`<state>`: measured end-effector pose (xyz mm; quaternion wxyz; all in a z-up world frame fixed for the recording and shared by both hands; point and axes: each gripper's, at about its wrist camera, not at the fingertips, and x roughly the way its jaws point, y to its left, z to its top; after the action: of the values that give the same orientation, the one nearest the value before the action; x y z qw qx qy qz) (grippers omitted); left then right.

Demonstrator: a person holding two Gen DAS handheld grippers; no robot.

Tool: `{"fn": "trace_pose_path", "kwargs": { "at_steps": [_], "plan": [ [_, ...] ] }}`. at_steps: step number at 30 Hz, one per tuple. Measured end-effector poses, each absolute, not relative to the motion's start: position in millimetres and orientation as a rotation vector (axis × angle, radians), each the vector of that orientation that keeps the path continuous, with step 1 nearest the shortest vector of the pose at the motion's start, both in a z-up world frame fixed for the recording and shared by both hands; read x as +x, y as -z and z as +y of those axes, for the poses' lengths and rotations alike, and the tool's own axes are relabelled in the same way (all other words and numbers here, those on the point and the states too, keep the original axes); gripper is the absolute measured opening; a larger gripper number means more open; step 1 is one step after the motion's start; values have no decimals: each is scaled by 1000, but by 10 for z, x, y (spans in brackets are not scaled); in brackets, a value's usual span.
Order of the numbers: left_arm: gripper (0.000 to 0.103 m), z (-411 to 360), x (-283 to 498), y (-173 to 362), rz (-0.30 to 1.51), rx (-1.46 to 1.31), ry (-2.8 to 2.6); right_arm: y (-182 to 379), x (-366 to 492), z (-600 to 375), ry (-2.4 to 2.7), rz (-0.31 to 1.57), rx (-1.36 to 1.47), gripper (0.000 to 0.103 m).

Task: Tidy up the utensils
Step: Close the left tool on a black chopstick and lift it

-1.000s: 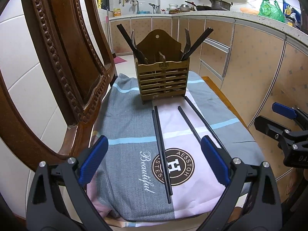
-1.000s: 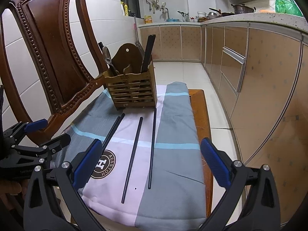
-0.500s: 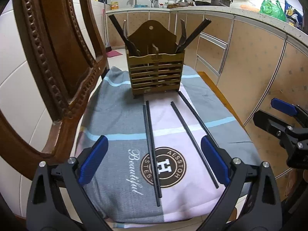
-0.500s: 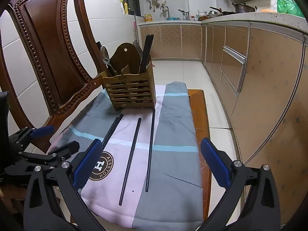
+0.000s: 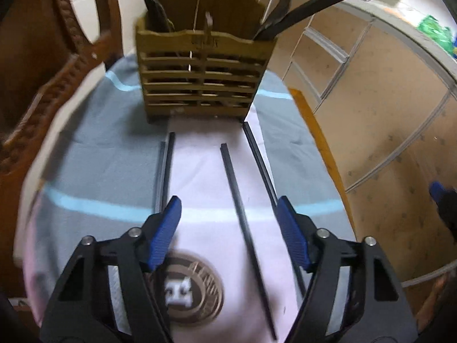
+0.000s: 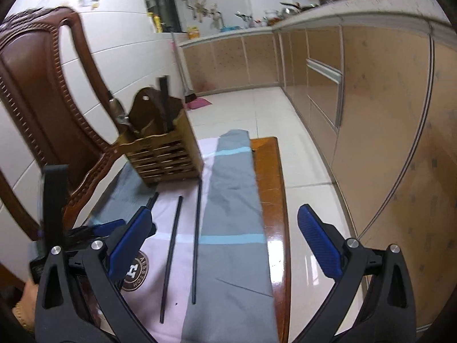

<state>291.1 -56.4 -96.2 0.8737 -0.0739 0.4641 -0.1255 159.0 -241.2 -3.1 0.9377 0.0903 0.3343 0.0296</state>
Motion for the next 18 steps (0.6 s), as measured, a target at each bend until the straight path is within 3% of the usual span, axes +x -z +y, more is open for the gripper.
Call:
{"fn": "trace_pose_path", "kwargs": {
  "at_steps": [3,11,14,18],
  "plan": [
    [53,-695,3196,1086,1014,-161,232,59,1649,-2491,-57,695,206,99],
    [34,-921,3679,1351,1099,-159,141,45,1652,-2553,-85,698,242,99],
    [7,-924,3740,1356,1097,-146,124,55,1660,-2532,-95,705,233,99],
    [7,-854,3681,1295,1062,-165,205,94,1698,-2524,-99,721,225,99]
  ]
}}
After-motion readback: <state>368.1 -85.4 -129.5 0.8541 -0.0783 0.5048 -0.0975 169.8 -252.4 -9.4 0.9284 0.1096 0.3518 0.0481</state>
